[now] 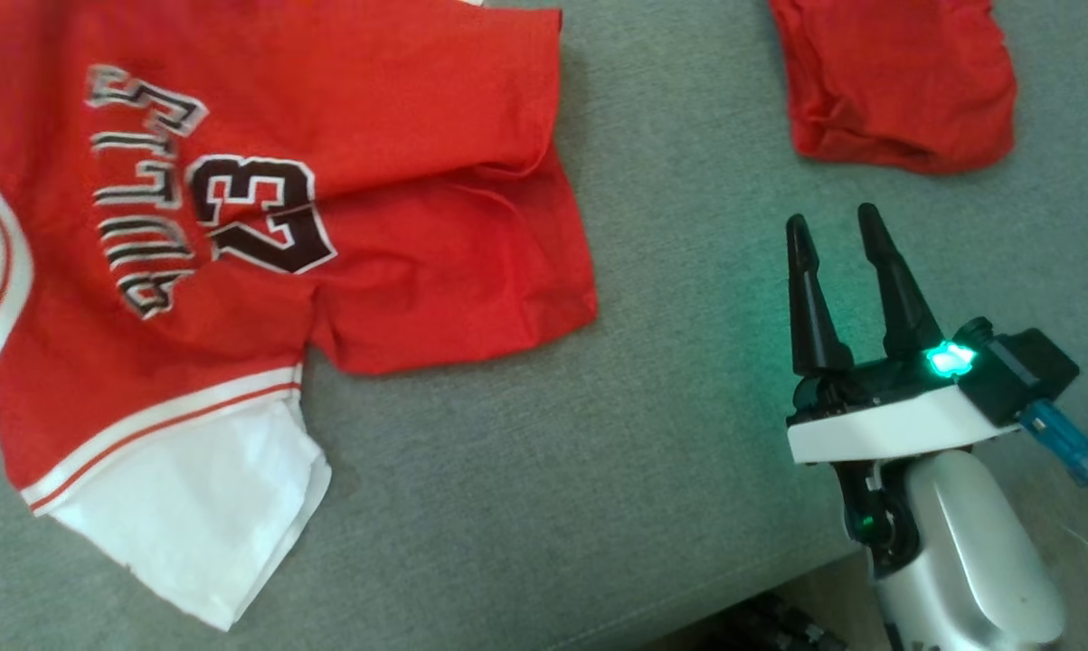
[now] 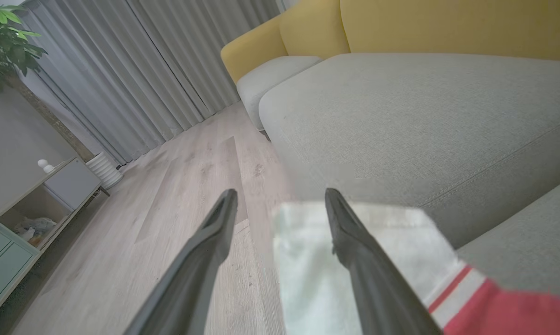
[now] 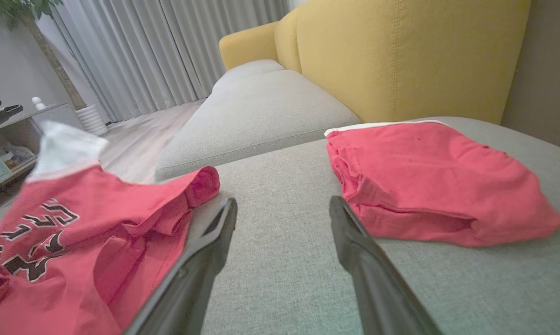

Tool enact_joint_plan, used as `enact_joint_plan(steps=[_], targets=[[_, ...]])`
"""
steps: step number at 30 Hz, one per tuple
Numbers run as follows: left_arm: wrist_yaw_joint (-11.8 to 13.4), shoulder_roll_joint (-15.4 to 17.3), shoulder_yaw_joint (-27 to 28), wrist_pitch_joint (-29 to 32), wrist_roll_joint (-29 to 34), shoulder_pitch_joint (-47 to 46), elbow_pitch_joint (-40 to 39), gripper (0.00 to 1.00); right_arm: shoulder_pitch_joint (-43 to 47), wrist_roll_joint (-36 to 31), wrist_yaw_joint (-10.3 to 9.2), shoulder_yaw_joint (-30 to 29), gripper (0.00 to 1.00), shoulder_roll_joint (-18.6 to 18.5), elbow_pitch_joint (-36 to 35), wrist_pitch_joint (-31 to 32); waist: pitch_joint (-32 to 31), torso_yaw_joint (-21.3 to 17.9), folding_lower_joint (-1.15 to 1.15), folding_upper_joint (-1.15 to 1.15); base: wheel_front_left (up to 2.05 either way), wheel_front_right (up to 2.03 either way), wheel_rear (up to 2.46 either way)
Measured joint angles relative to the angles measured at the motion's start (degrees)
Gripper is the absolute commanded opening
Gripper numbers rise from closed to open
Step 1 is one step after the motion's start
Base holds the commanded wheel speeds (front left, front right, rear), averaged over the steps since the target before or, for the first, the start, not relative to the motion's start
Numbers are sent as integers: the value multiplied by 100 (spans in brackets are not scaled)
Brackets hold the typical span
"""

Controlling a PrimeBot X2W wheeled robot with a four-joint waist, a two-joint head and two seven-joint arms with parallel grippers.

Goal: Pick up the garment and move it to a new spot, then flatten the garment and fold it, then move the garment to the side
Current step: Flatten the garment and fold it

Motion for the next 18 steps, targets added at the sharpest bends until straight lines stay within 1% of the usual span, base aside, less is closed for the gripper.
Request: enact_joint_plan(steps=[3, 5, 6, 11, 16, 18], targets=[[-11, -185, -1, -227, -43, 23, 181, 100, -37, 0, 0, -26, 100, 0, -1, 0, -27, 84, 0, 0, 0, 0, 0], [-66, -293, 20, -380, -132, 73, 260, 100, -38, -2, 0, -45, 100, 0, -1, 0, -70, 161, 0, 0, 0, 0, 0], [-119, -387, 90, -591, -243, 163, 311, 100, -39, -11, 0, -87, 100, 0, -1, 0, -129, 249, 0, 0, 0, 0, 0], [-243, -669, 308, -968, -611, 586, 321, 100, -30, -130, 0, -301, 100, -1, 15, 0, -341, 551, 0, 0, 0, 0, 0], [-198, -987, 628, -1106, -943, 1287, -103, 100, 47, -305, 0, -537, 100, -2, 60, 0, -623, 932, -1, 0, 0, 0, 0], [-105, -1069, 781, -1107, -994, 1658, -493, 100, 130, -379, 0, -604, 100, -1, 86, 0, -754, 1090, -1, 0, 0, 0, 0]])
